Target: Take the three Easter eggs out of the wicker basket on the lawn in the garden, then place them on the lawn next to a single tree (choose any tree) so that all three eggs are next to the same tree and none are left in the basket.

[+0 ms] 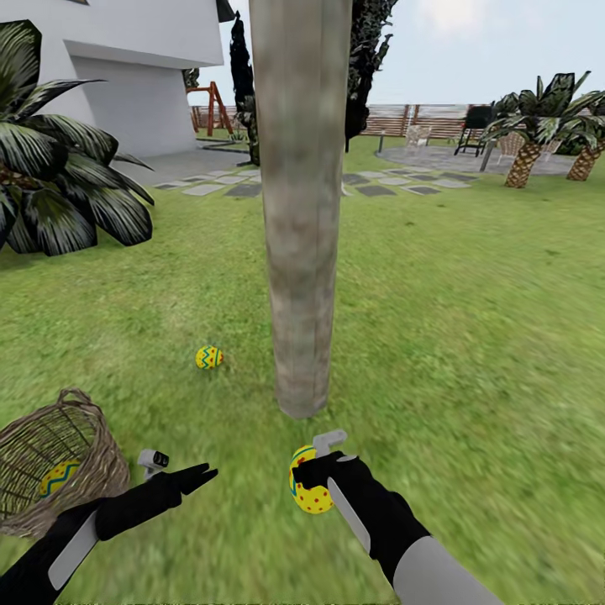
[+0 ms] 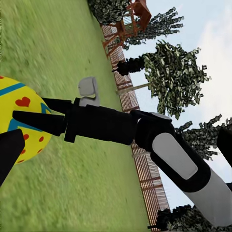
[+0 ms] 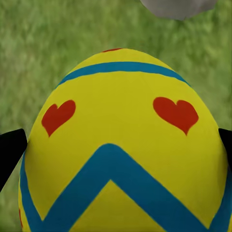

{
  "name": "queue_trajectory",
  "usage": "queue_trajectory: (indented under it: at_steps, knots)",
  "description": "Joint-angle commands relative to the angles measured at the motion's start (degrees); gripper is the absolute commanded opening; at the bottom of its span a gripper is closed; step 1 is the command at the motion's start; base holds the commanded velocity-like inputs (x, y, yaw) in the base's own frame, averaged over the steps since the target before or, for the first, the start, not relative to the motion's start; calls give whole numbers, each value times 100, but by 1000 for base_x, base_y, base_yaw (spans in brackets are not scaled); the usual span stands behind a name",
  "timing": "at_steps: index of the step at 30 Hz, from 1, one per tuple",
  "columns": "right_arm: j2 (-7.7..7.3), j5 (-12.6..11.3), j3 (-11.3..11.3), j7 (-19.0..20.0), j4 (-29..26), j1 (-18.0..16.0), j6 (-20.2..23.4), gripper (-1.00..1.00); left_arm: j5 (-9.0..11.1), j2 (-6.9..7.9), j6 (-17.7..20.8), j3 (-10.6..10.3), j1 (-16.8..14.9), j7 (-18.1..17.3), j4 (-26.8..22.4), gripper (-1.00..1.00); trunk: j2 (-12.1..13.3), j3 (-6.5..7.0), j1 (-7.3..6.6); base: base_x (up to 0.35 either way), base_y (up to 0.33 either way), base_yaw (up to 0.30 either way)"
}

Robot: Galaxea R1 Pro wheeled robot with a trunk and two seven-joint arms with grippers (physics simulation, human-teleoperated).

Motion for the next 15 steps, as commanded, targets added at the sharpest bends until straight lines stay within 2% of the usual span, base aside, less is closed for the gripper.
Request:
queue_trajectory:
  at_steps: [1,15]
  knots:
    - [0,-59,13,-53,-6,-6,20,-100,48,6,60,-28,-4,-6,2,100,-44,-32,22,0,0,0]
    - [0,-45,-22,-152,-161,-109,15,-100,66,37,184,-29,-6,-14,-4,100,-605,-317,329,0,0,0]
